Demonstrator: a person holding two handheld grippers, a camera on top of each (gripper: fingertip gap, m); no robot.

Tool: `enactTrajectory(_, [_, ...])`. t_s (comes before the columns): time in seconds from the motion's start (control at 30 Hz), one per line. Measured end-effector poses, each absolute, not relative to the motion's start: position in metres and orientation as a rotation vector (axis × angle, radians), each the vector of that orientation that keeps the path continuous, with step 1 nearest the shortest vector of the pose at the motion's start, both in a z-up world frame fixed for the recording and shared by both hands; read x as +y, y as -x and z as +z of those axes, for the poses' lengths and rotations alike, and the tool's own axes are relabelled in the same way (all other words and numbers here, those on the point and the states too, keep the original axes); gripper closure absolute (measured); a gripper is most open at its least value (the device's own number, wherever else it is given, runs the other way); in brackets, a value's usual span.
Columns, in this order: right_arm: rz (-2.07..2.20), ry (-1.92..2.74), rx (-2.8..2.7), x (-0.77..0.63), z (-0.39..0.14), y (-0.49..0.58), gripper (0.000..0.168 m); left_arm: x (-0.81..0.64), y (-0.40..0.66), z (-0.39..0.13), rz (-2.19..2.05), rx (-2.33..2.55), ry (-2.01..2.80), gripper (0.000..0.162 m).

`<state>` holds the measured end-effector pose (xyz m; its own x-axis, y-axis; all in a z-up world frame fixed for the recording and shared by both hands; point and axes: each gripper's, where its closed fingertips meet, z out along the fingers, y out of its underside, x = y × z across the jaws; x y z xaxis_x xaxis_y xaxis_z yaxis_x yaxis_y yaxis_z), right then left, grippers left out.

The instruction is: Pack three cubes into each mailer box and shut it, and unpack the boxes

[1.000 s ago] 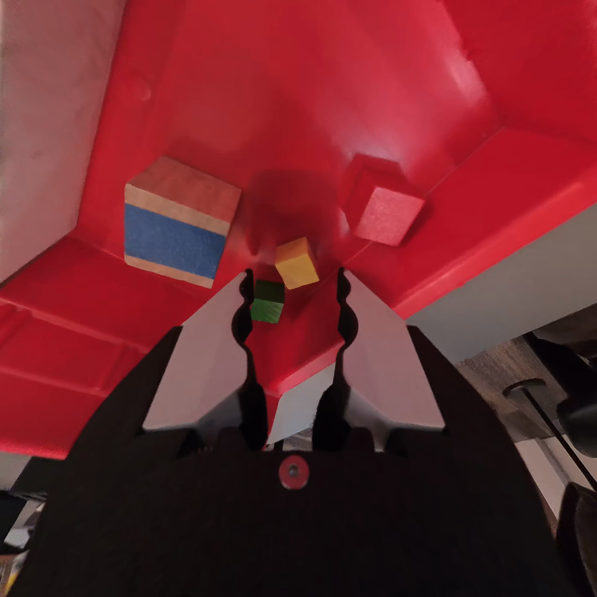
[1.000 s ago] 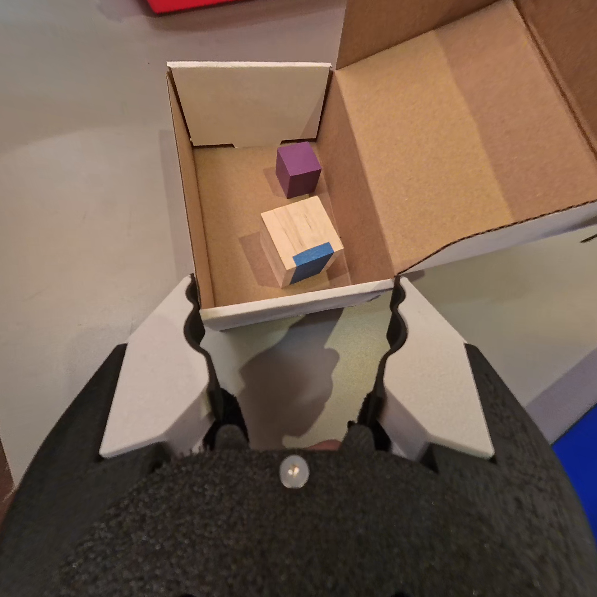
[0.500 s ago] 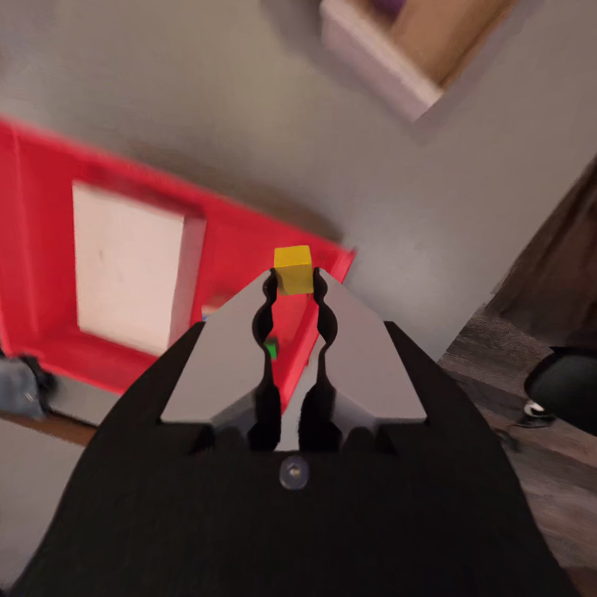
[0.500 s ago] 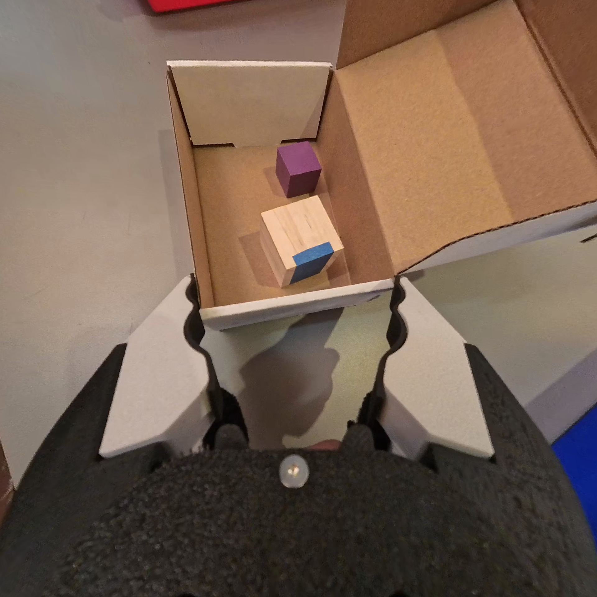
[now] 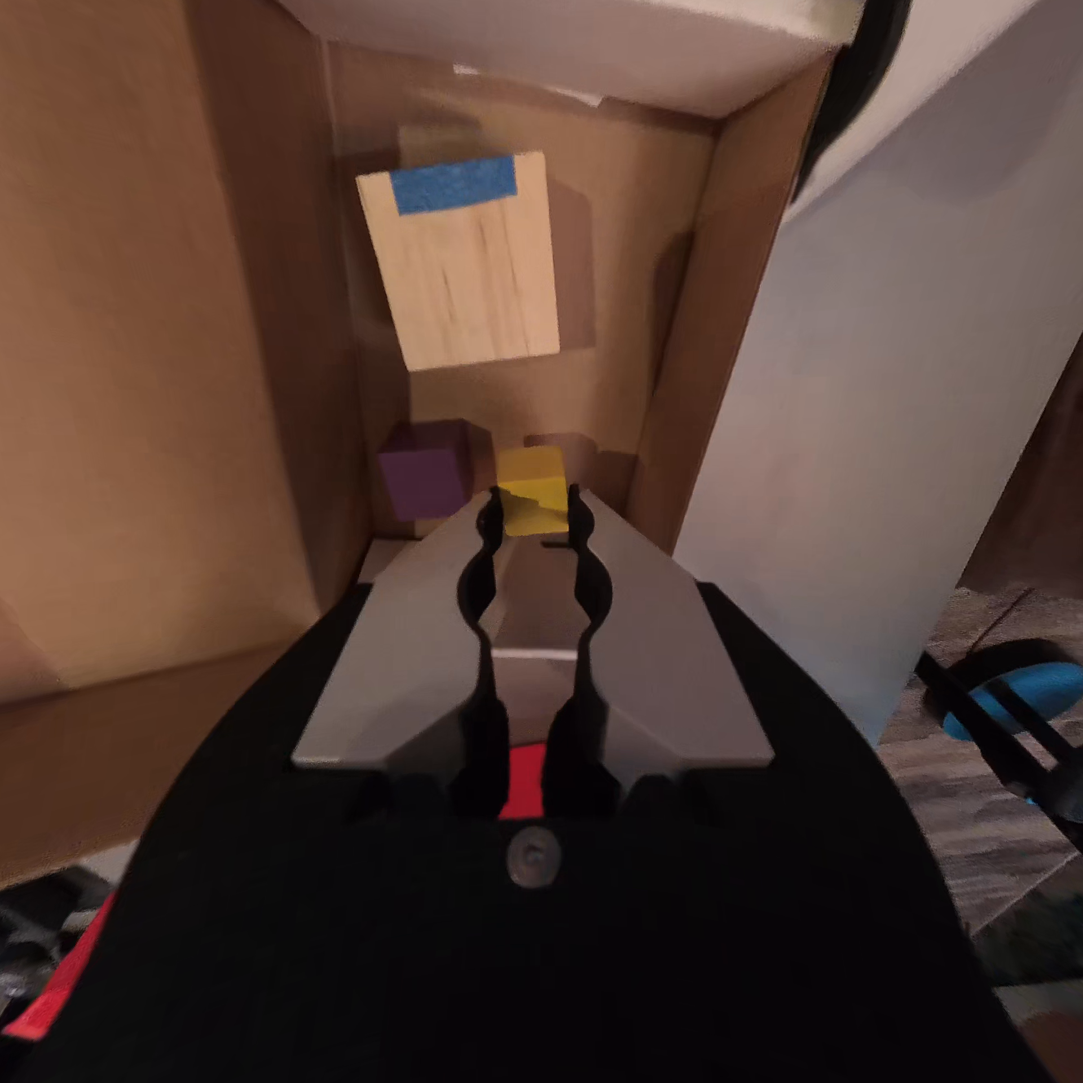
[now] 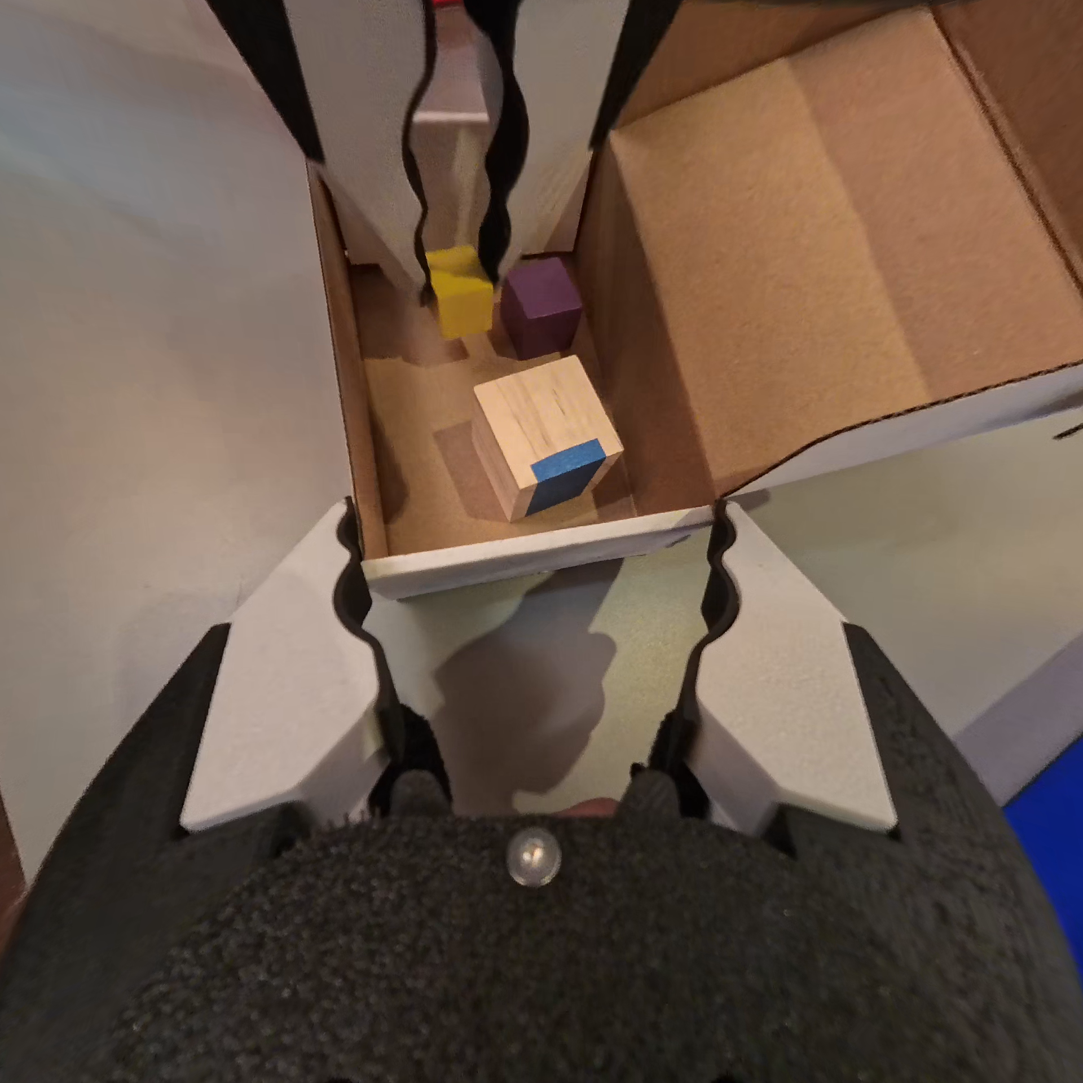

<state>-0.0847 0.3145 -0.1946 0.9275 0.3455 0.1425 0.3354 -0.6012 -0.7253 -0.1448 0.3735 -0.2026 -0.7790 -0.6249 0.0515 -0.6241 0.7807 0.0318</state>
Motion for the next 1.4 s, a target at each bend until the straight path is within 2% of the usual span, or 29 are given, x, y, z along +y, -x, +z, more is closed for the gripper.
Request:
enactTrajectory(0.03, [0.016, 2.259, -0.480, 0.315, -0.195, 0.085, 0.052, 0.372, 0.145, -0.205, -0.012, -2.897, -1.022, 0.142])
enactTrajectory(0.17, [0.016, 2.258, -0.483, 0.315, -0.195, 0.085, 0.052, 0.376, 0.149, -0.214, -0.084, -2.889, -0.996, 0.142])
enactTrajectory(0.53, [0.016, 2.259, -0.484, 0.314, -0.195, 0.085, 0.052, 0.363, 0.151, -0.219, 0.074, -2.858, -1.053, 0.140])
enactTrajectory(0.67, [0.014, 2.261, -0.485, 0.314, -0.195, 0.085, 0.052, 0.371, 0.149, -0.211, 0.091, -2.878, -1.138, 0.130])
enactTrajectory(0.77, [0.014, 2.261, -0.485, 0.314, -0.195, 0.085, 0.052, 0.373, 0.142, -0.179, 0.325, -2.857, -1.305, 0.129])
enactTrajectory(0.93, [0.015, 2.260, -0.487, 0.314, -0.195, 0.085, 0.052, 0.382, 0.124, -0.104, 1.111, -2.687, -1.816, 0.129])
enactTrajectory(1.07, [0.013, 2.259, -0.490, 0.314, -0.195, 0.085, 0.052, 0.386, 0.138, -0.084, 1.671, -2.355, -2.173, 0.128])
enactTrajectory(1.3, [-0.006, 2.244, -0.529, 0.314, -0.194, 0.086, 0.051, 0.395, 0.155, -0.106, 1.600, -2.337, -2.395, 0.123])
enactTrajectory(1.4, [-0.019, 2.199, -0.500, 0.308, -0.177, 0.081, 0.040, 0.424, 0.140, -0.110, 1.542, -2.199, -2.548, 0.107])
